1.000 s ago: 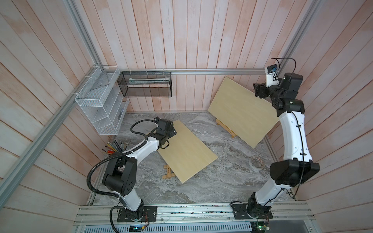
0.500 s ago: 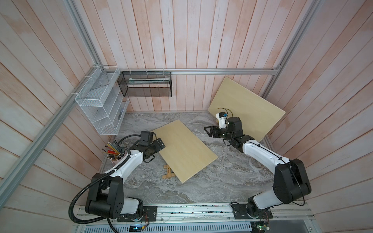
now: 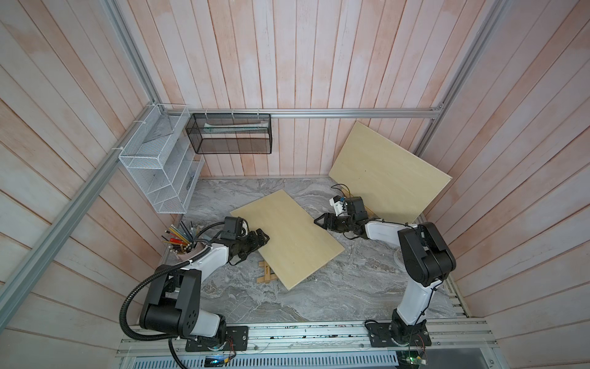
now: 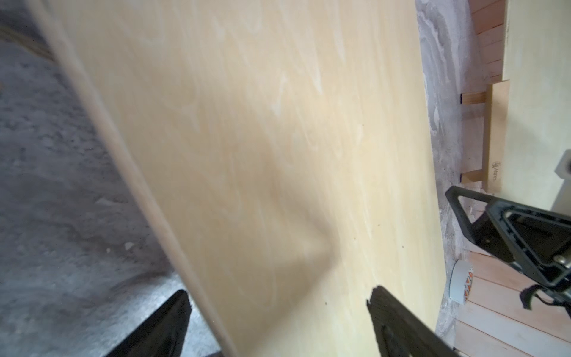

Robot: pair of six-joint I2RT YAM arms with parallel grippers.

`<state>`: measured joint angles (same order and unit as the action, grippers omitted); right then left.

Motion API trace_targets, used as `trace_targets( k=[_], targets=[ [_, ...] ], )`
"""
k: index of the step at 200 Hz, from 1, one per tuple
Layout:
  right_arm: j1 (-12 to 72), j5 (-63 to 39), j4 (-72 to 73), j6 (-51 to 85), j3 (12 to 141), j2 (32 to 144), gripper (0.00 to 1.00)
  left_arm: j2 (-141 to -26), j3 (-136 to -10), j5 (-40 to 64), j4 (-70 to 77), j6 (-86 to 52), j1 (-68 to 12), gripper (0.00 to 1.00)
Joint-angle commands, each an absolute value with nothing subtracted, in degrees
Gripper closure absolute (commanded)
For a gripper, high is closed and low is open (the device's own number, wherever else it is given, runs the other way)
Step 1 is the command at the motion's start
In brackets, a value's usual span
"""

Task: Assemble the easel
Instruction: Pick up the drawing board from the easel.

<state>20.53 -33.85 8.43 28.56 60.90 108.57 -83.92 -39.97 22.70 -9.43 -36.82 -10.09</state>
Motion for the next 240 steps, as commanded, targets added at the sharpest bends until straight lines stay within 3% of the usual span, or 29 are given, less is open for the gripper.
trace_targets(
  k=[1, 39, 67, 146, 189, 240],
  targets=[
    [20.21, -37.49, 2.44, 24.05, 65.54, 112.84, 0.29, -86.23, -41.69, 24.11, -8.07, -35.24, -10.50, 0.08],
    [20.21, -38.41, -0.68, 21.87, 66.83, 117.34, 0.30, -84.86, -42.53, 24.19, -7.75, -35.04, -11.40, 0.14],
    [20.26, -38.55, -0.97, 21.54, 66.71, 118.46, 0.32, -81.99, -43.76, 29.88, -6.09, -32.03, -13.04, 0.19],
    [21.26, -40.07, -1.30, 20.11, 66.44, 119.86, 0.34, -78.00, -49.01, 36.71, -1.30, -36.10, -15.82, 0.21],
    [22.30, -39.84, -2.62, 18.68, 67.65, 119.73, 0.35, -80.16, -51.15, 33.06, 2.20, -41.79, -15.91, 0.25],
    [22.56, -39.47, -2.27, 18.00, 67.93, 117.44, 0.36, -83.10, -52.01, 27.34, 3.54, -48.55, -15.94, 0.43]
  ],
)
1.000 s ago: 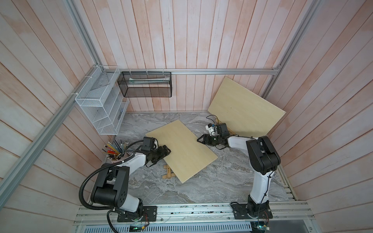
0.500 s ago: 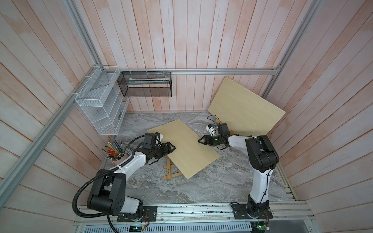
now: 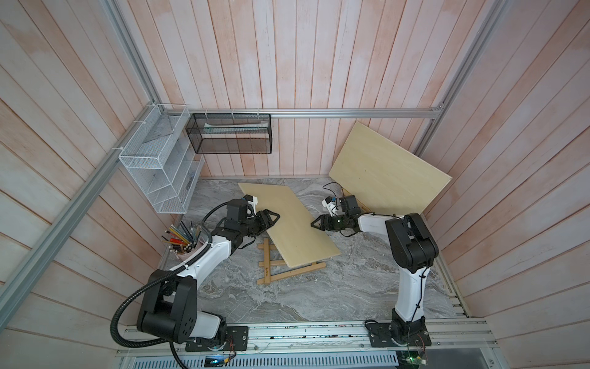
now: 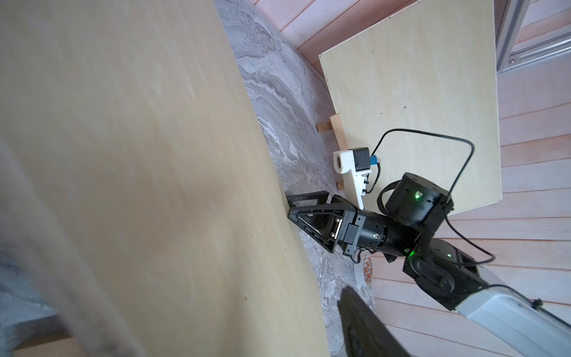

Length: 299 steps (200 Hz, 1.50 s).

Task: Assemble the easel
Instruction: Pick up the drawing board from the easel.

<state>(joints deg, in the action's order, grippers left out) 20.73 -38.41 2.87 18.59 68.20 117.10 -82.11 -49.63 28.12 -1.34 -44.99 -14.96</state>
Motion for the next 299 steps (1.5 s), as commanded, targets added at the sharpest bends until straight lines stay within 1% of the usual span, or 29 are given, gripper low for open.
trace_targets(
  k=[1, 15, 48, 52, 66, 76, 88, 104, 136, 157, 176, 201, 215, 225, 245, 267, 282, 299],
  targets=[
    [22.53, -39.51, -2.23, 18.01, 67.98, 117.43, 0.36, -83.12, -51.98, 27.25, 3.53, -48.62, -15.92, 0.44],
    [22.55, -39.76, -1.20, 18.12, 67.77, 116.58, 0.36, -83.23, -51.69, 25.86, 3.35, -49.60, -15.91, 0.51],
    [22.57, -39.73, 0.86, 19.12, 66.98, 114.45, 0.36, -82.84, -51.46, 23.97, 1.68, -50.01, -15.95, 0.71],
    [22.52, -39.77, 1.11, 19.28, 66.93, 114.13, 0.36, -82.75, -51.42, 23.75, 1.53, -50.05, -15.99, 0.74],
    [22.45, -40.13, 2.10, 19.72, 66.60, 112.94, 0.36, -82.48, -51.42, 23.05, 0.67, -50.10, -15.99, 0.88],
    [22.43, -40.26, 2.85, 20.22, 66.31, 112.02, 0.36, -82.31, -51.49, 22.72, 0.21, -50.10, -15.99, 0.91],
    [22.44, -40.25, 3.44, 20.28, 65.95, 110.45, 0.36, -81.86, -51.66, 22.27, -0.15, -50.27, -16.00, 0.98],
    [22.37, -39.15, 3.60, 20.31, 65.08, 107.69, 0.36, -80.98, -51.76, 20.61, -0.77, -50.70, -15.99, 1.00],
    [22.55, -35.42, 2.52, 18.61, 60.97, 99.51, 0.36, -78.44, -51.02, 14.75, -0.01, -52.21, -15.99, 1.00],
    [23.55, -31.46, -1.53, 15.06, 58.04, 93.99, 0.36, -76.47, -50.60, 11.07, 2.61, -53.46, -15.97, 1.00],
    [26.87, -26.14, -6.57, 10.16, 55.78, 88.80, 0.35, -75.21, -50.95, 9.61, 6.43, -53.93, -16.00, 1.00],
    [30.93, -21.88, -8.22, 7.52, 52.53, 83.43, 0.34, -74.71, -51.33, 12.04, 15.42, -53.90, -15.86, 1.00],
    [31.11, -21.60, -6.74, 8.40, 50.36, 80.96, 0.33, -74.88, -52.30, 16.03, 20.80, -52.98, -15.27, 1.00],
    [31.09, -20.96, -5.62, 8.58, 48.79, 79.26, 0.33, -74.59, -53.72, 18.52, 22.01, -51.89, -14.54, 1.00],
    [31.11, -19.86, -7.06, 7.26, 48.17, 77.01, 0.33, -72.09, -56.68, 19.04, 18.67, -48.14, -12.50, 1.00],
    [31.14, -19.66, -9.41, 7.12, 46.82, 75.59, 0.32, -68.98, -62.07, 14.56, 6.91, -38.48, -11.69, 1.00],
    [31.49, -20.60, -12.32, 6.91, 46.43, 77.01, 0.32, -67.83, -65.73, 12.56, -1.15, -30.84, -11.78, 1.00],
    [33.01, -21.75, -14.60, 5.47, 46.70, 80.00, 0.32, -66.05, -67.66, 8.84, -7.72, -25.69, -11.78, 1.00]
  ],
)
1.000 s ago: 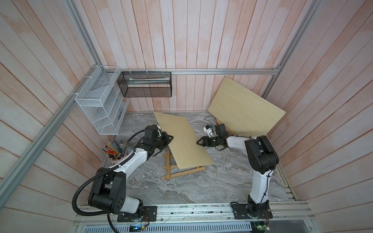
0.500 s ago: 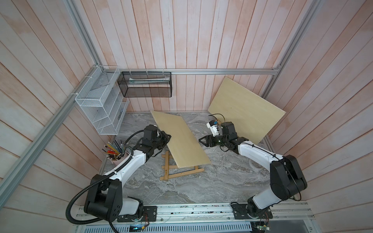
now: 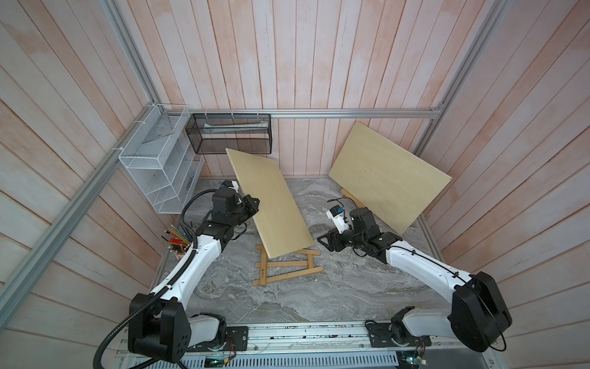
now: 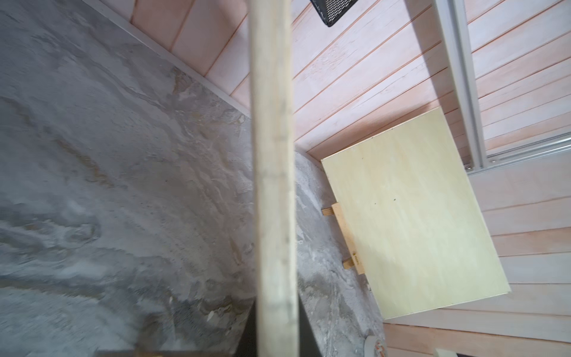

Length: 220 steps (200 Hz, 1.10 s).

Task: Assemble the easel
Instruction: Pick up the drawing board from the easel, then pick up the easel at the center of the board.

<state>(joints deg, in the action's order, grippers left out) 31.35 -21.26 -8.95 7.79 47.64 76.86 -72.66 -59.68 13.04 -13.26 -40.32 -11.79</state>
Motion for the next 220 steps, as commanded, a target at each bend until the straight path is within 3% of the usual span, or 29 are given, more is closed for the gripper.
trace_targets(
  k=[1, 62, 141, 220],
  targets=[
    [33.16, -21.73, -14.68, 5.37, 46.73, 80.17, 0.32, -65.90, -67.67, 8.68, -7.90, -25.54, -11.78, 1.00],
    [40.55, -20.54, -25.76, -1.60, 60.09, 95.20, 0.32, -61.83, -67.17, 5.45, -8.24, -26.34, -11.78, 1.00],
    [48.03, -9.88, -35.00, -4.37, 67.16, 102.12, 0.29, -62.97, -66.02, 5.39, -6.18, -25.37, -12.18, 1.00],
    [48.55, 15.18, -42.30, -2.02, 68.13, 108.08, 0.24, -62.79, -64.32, 5.92, -3.18, -29.00, -12.24, 1.00]
  ],
)
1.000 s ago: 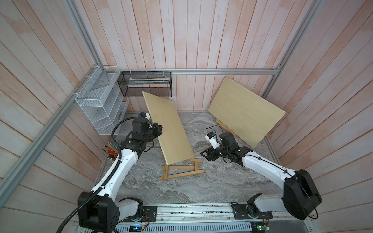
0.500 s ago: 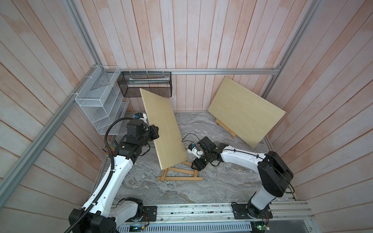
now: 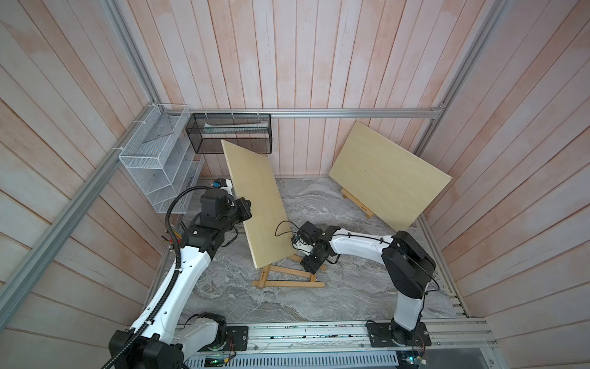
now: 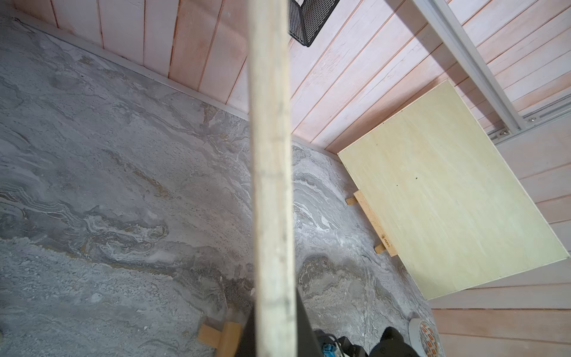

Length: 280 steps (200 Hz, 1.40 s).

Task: Assemble the easel
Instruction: Pick up the easel at the center of the board.

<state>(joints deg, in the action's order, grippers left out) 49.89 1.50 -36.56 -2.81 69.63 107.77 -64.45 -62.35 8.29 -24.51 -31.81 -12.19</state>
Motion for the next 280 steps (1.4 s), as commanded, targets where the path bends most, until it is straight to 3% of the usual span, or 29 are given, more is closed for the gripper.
trace_targets(
  k=[1, 67, 120, 167, 280],
  targets=[
    [48.40, 15.41, -42.33, -1.89, 68.12, 108.01, 0.24, -62.86, -64.29, 5.95, -3.17, -29.00, -12.27, 1.00],
    [36.96, 25.80, -36.69, -3.16, 72.84, 104.33, 0.21, -63.98, -63.26, 6.16, -3.16, -29.62, -12.64, 1.00],
    [35.15, 10.32, -35.45, -3.84, 70.36, 99.47, 0.22, -64.70, -62.51, 5.89, -3.16, -30.11, -12.79, 1.00],
    [32.01, 6.34, -34.55, -2.40, 70.92, 102.34, 0.26, -65.98, -63.68, 5.91, -3.87, -29.71, -12.91, 1.00],
    [30.32, -1.27, -31.21, -0.58, 70.33, 108.87, 0.69, -65.48, -68.56, -5.14, -13.08, -34.36, -13.53, 1.00]
  ],
)
